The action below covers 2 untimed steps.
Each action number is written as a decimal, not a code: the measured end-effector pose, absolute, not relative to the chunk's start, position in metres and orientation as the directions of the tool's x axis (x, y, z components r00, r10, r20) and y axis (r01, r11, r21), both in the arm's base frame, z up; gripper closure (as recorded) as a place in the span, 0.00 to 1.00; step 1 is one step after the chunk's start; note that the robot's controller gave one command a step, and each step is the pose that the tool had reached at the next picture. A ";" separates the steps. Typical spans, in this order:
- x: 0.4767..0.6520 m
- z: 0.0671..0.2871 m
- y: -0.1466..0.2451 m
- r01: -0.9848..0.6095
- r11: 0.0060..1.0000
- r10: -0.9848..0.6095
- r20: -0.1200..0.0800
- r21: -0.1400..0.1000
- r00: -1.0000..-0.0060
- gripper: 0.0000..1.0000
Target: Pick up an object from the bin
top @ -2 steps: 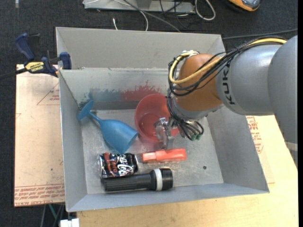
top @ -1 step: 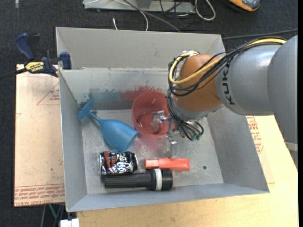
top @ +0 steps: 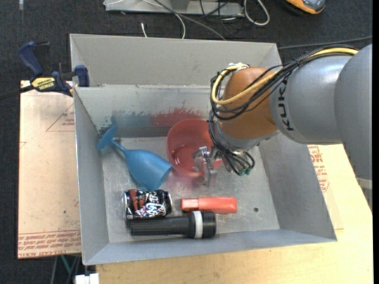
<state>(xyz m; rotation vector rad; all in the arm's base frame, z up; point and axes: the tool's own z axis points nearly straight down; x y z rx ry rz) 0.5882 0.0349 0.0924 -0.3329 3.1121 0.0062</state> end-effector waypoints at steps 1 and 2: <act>0.588 0.092 0.035 -0.211 0.977 -0.211 -0.012 0.003 -0.977 1.00; 0.584 0.184 0.040 -0.258 0.966 -0.257 -0.009 0.003 -0.966 1.00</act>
Offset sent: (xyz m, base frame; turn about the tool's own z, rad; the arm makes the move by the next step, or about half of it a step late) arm -0.0054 0.0083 0.1546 -0.0790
